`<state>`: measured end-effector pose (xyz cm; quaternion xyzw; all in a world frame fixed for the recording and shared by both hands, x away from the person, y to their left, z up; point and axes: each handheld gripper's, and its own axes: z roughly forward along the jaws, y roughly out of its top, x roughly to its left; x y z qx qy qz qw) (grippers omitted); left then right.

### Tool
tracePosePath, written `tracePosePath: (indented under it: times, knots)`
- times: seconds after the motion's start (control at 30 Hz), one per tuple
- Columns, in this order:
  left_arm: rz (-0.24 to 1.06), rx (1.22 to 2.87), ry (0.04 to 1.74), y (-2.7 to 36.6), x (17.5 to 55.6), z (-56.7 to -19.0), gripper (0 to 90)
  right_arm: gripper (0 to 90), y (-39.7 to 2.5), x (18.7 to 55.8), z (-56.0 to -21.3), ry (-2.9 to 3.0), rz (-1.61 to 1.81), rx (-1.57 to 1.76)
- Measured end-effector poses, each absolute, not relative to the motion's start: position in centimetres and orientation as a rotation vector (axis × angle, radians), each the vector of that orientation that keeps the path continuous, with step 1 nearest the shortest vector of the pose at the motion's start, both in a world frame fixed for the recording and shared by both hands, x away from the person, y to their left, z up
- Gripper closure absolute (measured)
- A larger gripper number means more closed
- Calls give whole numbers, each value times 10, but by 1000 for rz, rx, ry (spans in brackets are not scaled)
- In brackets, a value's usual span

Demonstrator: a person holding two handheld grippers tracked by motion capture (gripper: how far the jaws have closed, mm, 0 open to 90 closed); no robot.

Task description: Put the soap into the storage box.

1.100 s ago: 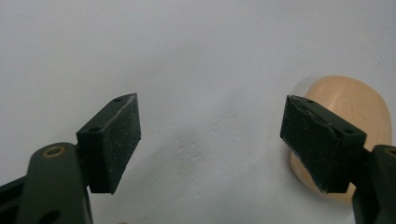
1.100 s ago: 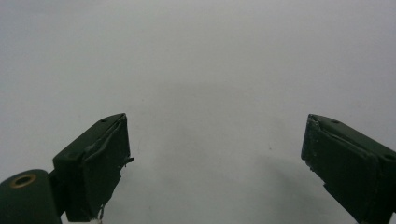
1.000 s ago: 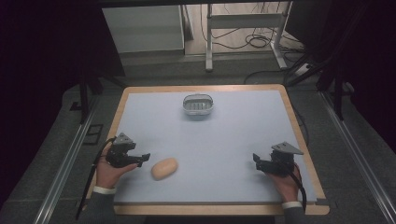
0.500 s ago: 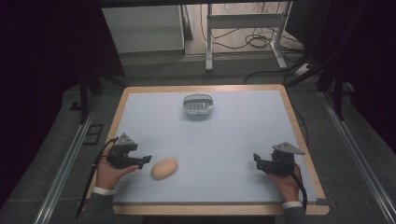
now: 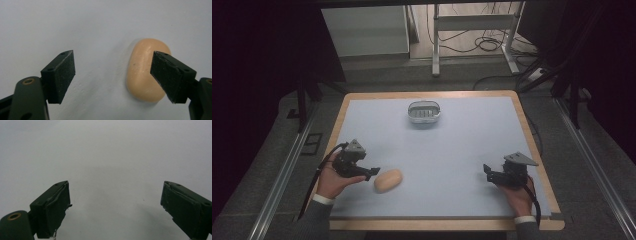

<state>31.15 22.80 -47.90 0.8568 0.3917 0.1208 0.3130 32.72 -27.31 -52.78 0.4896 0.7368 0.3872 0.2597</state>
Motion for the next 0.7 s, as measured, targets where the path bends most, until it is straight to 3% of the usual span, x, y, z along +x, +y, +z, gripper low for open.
tracePosePath:
  times: [0.7]
  knots:
    - [197,2415,921,191,314,-490,200,94,-272,327,-528,1993,1038,1325]
